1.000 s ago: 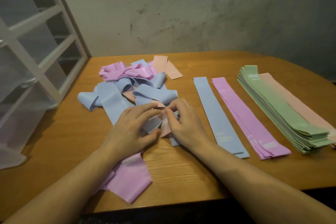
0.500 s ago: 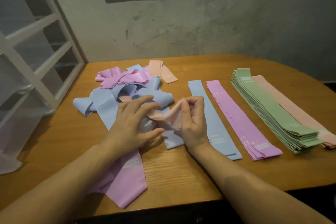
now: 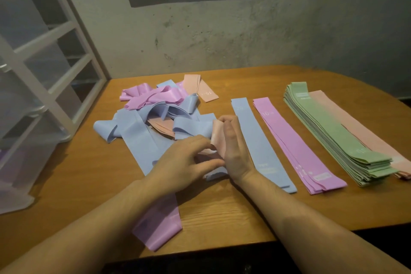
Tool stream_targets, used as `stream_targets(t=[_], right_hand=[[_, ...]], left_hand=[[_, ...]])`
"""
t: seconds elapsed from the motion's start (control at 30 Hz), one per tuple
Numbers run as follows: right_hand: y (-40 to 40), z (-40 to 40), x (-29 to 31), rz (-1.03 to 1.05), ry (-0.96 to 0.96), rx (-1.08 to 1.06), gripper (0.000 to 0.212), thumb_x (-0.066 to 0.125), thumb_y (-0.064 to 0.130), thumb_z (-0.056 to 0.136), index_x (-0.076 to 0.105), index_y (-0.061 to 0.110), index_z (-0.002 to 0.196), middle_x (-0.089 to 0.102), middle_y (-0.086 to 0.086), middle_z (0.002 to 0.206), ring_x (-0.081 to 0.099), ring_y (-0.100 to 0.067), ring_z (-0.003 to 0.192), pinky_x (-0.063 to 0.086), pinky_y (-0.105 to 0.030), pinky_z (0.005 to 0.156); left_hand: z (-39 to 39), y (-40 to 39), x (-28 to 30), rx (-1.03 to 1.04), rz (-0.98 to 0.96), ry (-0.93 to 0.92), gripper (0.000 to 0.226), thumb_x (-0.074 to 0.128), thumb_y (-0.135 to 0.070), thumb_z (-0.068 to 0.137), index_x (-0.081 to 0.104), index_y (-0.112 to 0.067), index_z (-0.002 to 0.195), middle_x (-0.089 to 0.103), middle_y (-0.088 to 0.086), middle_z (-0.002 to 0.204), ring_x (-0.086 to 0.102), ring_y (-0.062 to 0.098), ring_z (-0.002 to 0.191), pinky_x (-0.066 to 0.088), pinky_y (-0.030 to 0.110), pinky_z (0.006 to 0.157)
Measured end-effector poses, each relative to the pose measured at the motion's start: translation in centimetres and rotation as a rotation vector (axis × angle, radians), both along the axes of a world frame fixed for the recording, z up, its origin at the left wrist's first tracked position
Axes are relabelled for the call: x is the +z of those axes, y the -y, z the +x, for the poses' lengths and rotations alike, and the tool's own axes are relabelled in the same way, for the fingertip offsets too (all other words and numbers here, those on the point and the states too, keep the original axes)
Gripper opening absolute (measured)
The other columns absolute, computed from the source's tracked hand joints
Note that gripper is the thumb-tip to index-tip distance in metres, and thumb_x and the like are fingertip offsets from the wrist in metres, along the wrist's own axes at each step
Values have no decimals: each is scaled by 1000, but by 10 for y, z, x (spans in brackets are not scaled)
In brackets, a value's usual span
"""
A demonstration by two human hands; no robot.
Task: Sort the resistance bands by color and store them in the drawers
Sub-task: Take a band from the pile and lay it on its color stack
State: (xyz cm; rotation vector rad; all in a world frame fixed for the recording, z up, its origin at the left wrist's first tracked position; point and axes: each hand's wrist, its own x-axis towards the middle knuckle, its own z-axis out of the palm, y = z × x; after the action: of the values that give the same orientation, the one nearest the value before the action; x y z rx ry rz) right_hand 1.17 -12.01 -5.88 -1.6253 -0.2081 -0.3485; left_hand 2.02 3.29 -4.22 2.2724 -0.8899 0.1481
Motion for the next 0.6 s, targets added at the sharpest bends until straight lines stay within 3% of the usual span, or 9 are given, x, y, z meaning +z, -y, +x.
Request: stream_targets(t=[0.07, 0.17, 0.23, 0.3, 0.37, 0.47, 0.6], right_hand=[[-1, -1, 2, 52, -33, 62, 39, 32, 54, 99, 50, 20, 106, 53, 17, 84, 56, 0, 79, 49, -18, 68], [-3, -3, 2, 70, -47, 122, 64, 38, 72, 91, 55, 16, 117, 63, 3, 96, 64, -8, 88, 53, -22, 71], [-4, -4, 3, 150, -124, 150, 84, 42, 80, 82, 57, 9, 123, 66, -10, 104, 68, -13, 92, 55, -24, 67], [-2, -3, 4, 184, -139, 161, 94, 44, 88, 77, 60, 6, 120, 68, -11, 104, 69, -13, 91, 54, -21, 64], [-2, -3, 4, 140, -77, 145, 81, 43, 87, 79, 62, 17, 115, 69, 0, 100, 68, -12, 91, 52, -18, 67], [-5, -5, 6, 81, -1, 144, 41, 48, 61, 91, 57, 34, 121, 67, 2, 113, 65, -9, 103, 51, -18, 81], [-8, -5, 5, -42, -20, 137, 31, 63, 43, 92, 58, 33, 120, 65, 14, 110, 63, -6, 100, 51, -20, 83]], left_hand=[[-5, 1, 7, 39, -124, -208, 36, 64, -53, 89, 69, -19, 98, 68, -11, 87, 65, 8, 84, 52, 32, 75], [-10, 2, 16, 106, -229, -293, 15, 58, -28, 100, 66, -21, 90, 68, -18, 73, 64, -3, 68, 43, 11, 64], [-10, 1, 22, 155, -307, -328, 17, 52, -28, 102, 65, -22, 92, 70, -11, 79, 64, -1, 72, 45, 12, 66], [-11, 1, 28, 200, -387, -371, 21, 50, -32, 102, 68, -24, 96, 70, -3, 86, 64, 3, 77, 49, 17, 70], [-14, 3, 34, 239, -485, -461, 23, 49, -30, 103, 71, -22, 100, 73, 2, 93, 68, 8, 84, 53, 23, 77], [-15, 6, 47, 335, -644, -577, 26, 48, -28, 105, 72, -21, 103, 75, 4, 98, 71, 19, 96, 56, 31, 85], [-16, 7, 63, 431, -811, -749, 29, 47, -37, 103, 72, -22, 104, 76, 9, 101, 72, 25, 99, 59, 45, 86]])
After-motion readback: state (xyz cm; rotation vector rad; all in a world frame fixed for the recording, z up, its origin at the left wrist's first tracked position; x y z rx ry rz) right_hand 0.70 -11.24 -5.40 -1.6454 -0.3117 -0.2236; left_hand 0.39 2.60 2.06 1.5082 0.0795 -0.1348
